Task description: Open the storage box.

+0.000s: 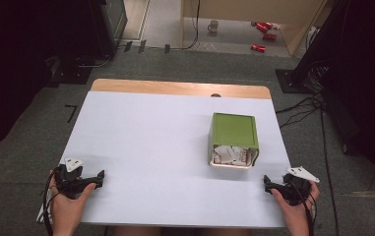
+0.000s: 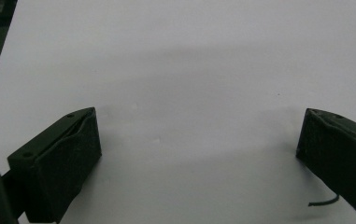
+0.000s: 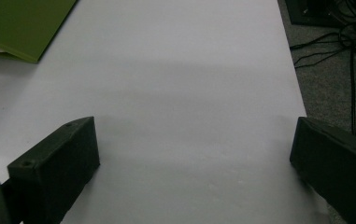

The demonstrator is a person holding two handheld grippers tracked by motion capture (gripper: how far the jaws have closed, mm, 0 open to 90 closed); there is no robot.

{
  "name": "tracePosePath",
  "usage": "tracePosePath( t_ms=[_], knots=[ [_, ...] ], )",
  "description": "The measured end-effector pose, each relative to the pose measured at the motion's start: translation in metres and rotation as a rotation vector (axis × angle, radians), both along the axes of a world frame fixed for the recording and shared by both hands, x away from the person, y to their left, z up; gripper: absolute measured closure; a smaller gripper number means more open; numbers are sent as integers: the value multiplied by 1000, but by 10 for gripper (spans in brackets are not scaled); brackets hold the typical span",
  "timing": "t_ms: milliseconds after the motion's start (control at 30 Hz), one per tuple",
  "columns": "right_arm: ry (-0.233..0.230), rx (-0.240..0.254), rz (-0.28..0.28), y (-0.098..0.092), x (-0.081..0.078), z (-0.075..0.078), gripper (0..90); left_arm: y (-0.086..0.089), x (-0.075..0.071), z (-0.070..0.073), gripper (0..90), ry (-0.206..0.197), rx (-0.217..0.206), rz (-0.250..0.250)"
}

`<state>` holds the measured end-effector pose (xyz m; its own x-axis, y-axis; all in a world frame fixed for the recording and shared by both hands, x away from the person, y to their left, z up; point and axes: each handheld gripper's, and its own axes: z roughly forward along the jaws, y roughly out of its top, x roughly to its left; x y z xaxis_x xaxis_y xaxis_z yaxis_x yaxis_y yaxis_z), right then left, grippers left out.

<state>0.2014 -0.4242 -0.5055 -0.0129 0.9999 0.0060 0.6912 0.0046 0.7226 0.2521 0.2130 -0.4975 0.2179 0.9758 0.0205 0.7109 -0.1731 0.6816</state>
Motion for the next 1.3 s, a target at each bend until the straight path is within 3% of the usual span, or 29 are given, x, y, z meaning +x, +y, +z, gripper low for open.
tracePosePath(
  t_ms=[467,800,900,1033,1300],
  knots=[
    [27,17,-1,-2,3,1,10,-1,-1,0,0,-5,3,2],
    [17,24,-18,-3,2,2,45,0,0,0,0,-4,0,3],
    [1,20,-40,-3,2,4,126,-1,-1,0,0,-5,2,2],
    [-13,42,-46,-3,2,6,130,-1,-1,0,0,-6,1,2],
    [-65,66,-32,12,5,26,147,-1,-1,0,0,-6,2,2]
  ],
)
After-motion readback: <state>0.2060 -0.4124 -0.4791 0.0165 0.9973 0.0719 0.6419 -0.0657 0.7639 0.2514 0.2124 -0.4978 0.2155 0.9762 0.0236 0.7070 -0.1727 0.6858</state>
